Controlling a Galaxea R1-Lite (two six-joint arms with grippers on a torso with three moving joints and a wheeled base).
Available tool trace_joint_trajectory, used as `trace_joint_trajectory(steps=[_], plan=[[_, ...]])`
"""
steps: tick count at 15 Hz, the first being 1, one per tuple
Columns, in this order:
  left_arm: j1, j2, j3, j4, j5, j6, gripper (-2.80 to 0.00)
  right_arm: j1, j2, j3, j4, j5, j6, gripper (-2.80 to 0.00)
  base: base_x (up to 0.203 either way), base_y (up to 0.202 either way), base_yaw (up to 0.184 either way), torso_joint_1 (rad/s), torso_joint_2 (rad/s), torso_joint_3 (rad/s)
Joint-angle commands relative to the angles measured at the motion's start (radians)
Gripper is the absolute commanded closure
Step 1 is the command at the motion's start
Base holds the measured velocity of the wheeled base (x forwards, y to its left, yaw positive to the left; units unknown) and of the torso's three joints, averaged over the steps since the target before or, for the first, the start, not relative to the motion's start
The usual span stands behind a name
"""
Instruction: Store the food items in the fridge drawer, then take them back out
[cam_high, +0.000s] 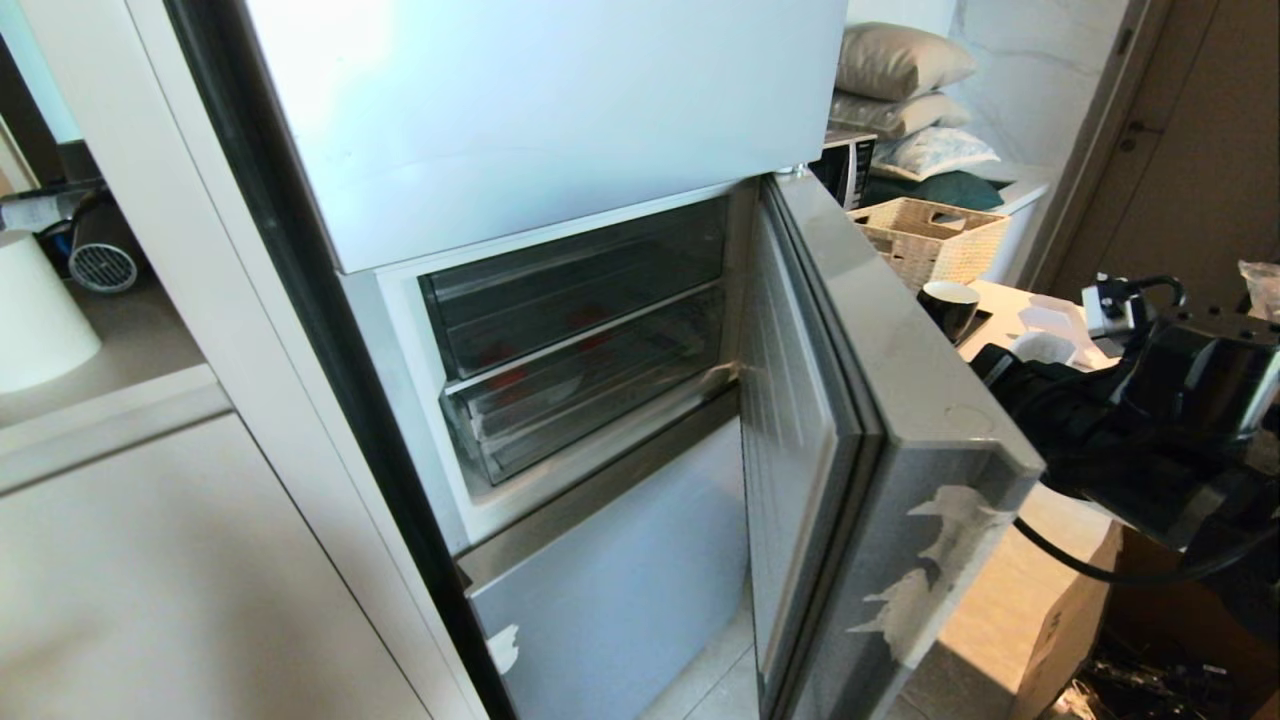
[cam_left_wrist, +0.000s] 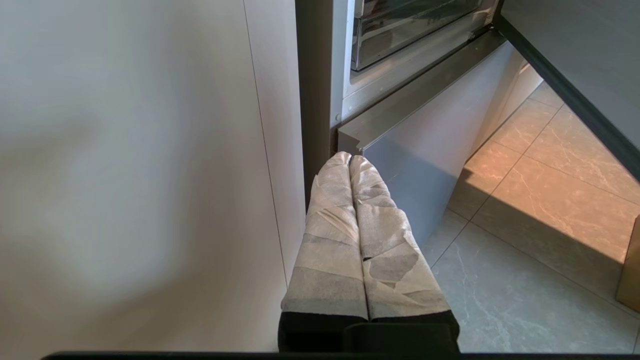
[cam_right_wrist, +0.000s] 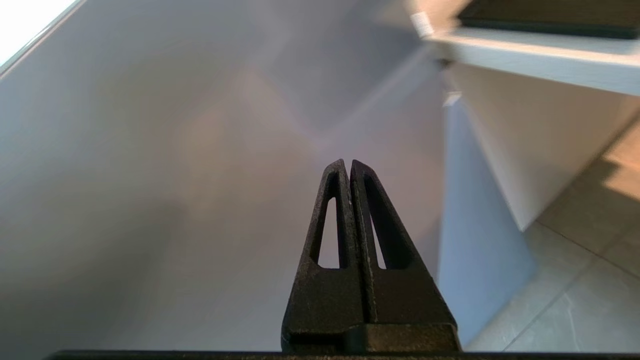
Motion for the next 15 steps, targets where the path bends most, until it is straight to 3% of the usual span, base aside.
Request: trace_joint_trajectory(steps=[1, 5, 10, 11, 13, 15], plan=[[0.000, 0.002, 0.000, 0.000, 0.000, 0.000, 0.00, 0.079, 0.035, -0.030, -0.007, -0.018, -0.017, 0.00, 0.000, 0.000, 0.000, 0.000, 0.00, 0.000], [0.000, 0.002, 0.000, 0.000, 0.000, 0.000, 0.00, 0.219, 0.187, -0.184, -0.008, -0.084, -0.061, 0.00, 0.000, 0.000, 0.000, 0.000, 0.00, 0.000], [0.000, 0.002, 0.000, 0.000, 0.000, 0.000, 0.00, 0.348, 0.404, -0.427, -0.005, -0.079, -0.070, 0.00, 0.000, 0.000, 0.000, 0.000, 0.00, 0.000], [0.000, 0.002, 0.000, 0.000, 0.000, 0.000, 0.00, 0.358, 0.436, -0.455, 0.000, -0.039, -0.071, 0.00, 0.000, 0.000, 0.000, 0.000, 0.00, 0.000], [0.000, 0.002, 0.000, 0.000, 0.000, 0.000, 0.00, 0.361, 0.450, -0.468, 0.033, 0.119, -0.069, 0.00, 0.000, 0.000, 0.000, 0.000, 0.00, 0.000], [0.000, 0.002, 0.000, 0.000, 0.000, 0.000, 0.00, 0.361, 0.391, -0.421, 0.038, 0.144, -0.066, 0.00, 0.000, 0.000, 0.000, 0.000, 0.00, 0.000]])
